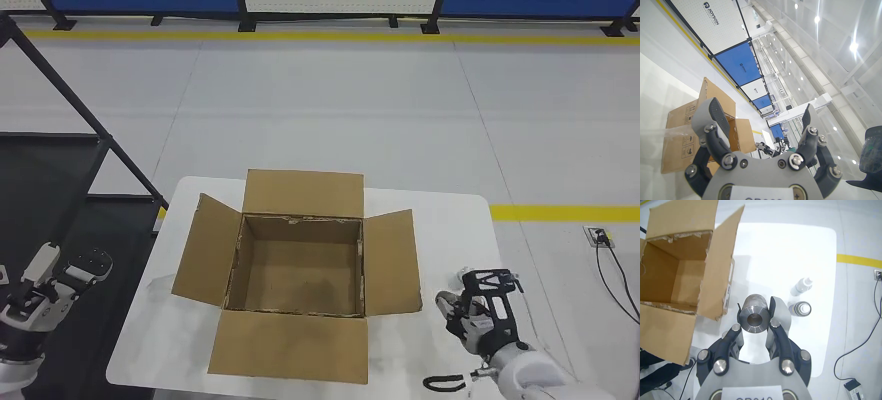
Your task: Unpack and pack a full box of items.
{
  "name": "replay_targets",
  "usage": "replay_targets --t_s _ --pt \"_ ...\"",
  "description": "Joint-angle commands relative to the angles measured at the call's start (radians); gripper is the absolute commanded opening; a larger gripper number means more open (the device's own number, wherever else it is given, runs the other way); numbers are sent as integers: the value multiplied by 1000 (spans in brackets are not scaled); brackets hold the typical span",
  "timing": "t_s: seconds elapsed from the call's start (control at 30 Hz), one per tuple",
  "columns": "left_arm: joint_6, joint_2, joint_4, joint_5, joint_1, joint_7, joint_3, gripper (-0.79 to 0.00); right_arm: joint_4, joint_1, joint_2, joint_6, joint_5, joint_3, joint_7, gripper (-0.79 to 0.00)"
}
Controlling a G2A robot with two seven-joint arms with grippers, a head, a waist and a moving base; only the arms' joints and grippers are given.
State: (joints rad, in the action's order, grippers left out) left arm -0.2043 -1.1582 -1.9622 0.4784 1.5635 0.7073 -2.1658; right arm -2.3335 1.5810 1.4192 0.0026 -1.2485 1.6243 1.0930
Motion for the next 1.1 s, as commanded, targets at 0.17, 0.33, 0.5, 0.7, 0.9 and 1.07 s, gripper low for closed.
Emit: replay_targets --t_s 0.17,0.33,0.5,0.7,0.9,1.07 --pt "0 0 0 0 0 0 0 0 197 8 -7 -51 42 -7 -66 -785" --pt "0 0 0 0 0 0 0 0 326 -44 -12 -22 -23 -31 -87 -785" --pt "0 0 0 0 0 0 0 0 414 -91 -15 -5 -65 -53 -107 -785" --pt "0 0 0 0 0 0 0 0 492 -149 -19 6 -104 -80 -84 -785" --pt "0 0 0 0 0 0 0 0 538 -188 -20 38 -141 -112 -66 -643" --pt "0 0 0 0 0 0 0 0 532 -194 -21 52 -151 -121 -78 -416"
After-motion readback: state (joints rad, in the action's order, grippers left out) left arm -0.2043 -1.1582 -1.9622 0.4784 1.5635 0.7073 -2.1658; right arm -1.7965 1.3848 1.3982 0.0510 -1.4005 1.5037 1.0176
